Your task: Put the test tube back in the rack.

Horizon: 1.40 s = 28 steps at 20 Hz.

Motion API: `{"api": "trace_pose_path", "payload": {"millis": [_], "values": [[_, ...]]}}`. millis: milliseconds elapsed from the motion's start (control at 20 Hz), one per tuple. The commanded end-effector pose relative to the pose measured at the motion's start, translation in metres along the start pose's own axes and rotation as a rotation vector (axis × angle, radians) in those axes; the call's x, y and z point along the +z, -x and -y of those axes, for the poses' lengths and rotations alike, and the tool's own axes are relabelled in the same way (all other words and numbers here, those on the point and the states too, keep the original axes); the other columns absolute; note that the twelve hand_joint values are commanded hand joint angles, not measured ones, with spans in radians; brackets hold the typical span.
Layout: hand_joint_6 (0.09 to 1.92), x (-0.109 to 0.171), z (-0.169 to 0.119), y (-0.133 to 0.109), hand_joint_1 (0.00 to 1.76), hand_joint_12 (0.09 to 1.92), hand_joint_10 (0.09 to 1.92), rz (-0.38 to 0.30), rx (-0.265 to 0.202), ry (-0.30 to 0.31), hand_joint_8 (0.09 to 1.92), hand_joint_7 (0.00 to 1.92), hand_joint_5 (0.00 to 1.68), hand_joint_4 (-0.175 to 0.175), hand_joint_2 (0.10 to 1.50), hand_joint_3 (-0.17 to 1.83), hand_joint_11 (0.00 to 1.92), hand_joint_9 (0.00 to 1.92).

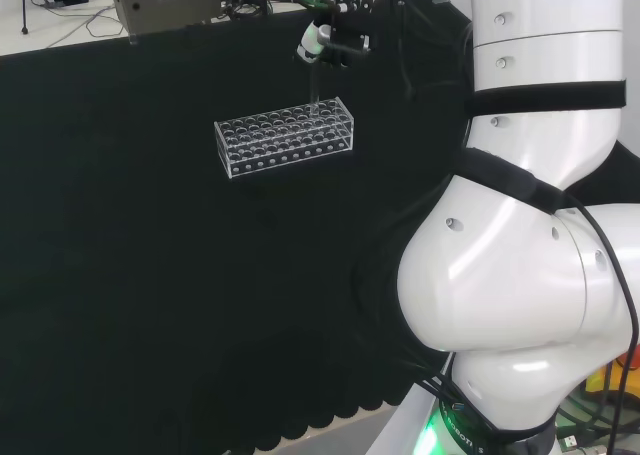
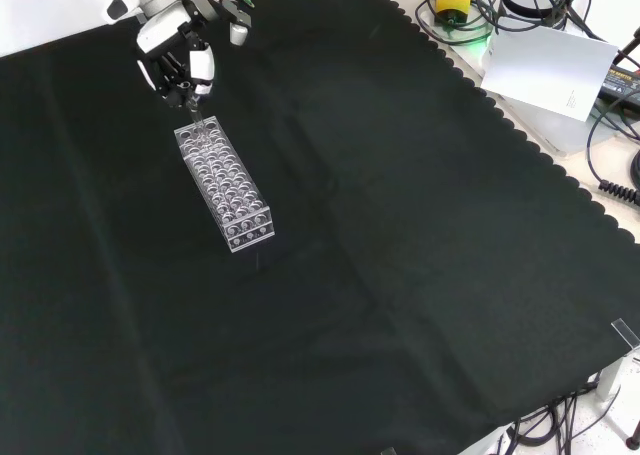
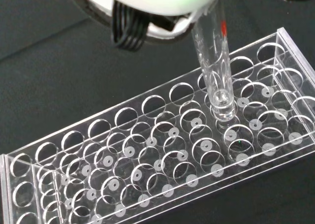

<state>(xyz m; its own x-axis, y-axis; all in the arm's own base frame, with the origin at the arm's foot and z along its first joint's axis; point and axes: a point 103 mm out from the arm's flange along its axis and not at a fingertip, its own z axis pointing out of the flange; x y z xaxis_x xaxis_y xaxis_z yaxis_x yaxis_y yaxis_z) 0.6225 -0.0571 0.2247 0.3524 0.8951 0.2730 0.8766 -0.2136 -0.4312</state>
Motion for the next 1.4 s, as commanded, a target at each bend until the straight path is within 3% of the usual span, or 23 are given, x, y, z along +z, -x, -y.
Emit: {"api": "trace_pose_path", "payload": {"millis": [50,400,700,1400], "values": [[0.41,0.003,0.000,0.001,1.23,0.69,0.16,-0.009,-0.001,-0.003,0.34,1.77,1.39,-0.175,0.65,0.61,1.53,1.75],[0.41,0.028,-0.007,0.002,1.23,0.69,0.15,0.001,0.001,-0.022,0.34,1.77,1.39,-0.175,0.65,0.61,1.53,1.75],[0.41,0.030,-0.009,0.002,1.23,0.69,0.15,-0.009,-0.002,-0.037,0.34,1.77,1.39,-0.175,0.65,0.61,1.53,1.75],[0.41,0.066,-0.015,0.005,1.23,0.69,0.15,-0.014,0.000,-0.089,0.34,1.77,1.39,-0.175,0.65,0.61,1.53,1.75]]}}
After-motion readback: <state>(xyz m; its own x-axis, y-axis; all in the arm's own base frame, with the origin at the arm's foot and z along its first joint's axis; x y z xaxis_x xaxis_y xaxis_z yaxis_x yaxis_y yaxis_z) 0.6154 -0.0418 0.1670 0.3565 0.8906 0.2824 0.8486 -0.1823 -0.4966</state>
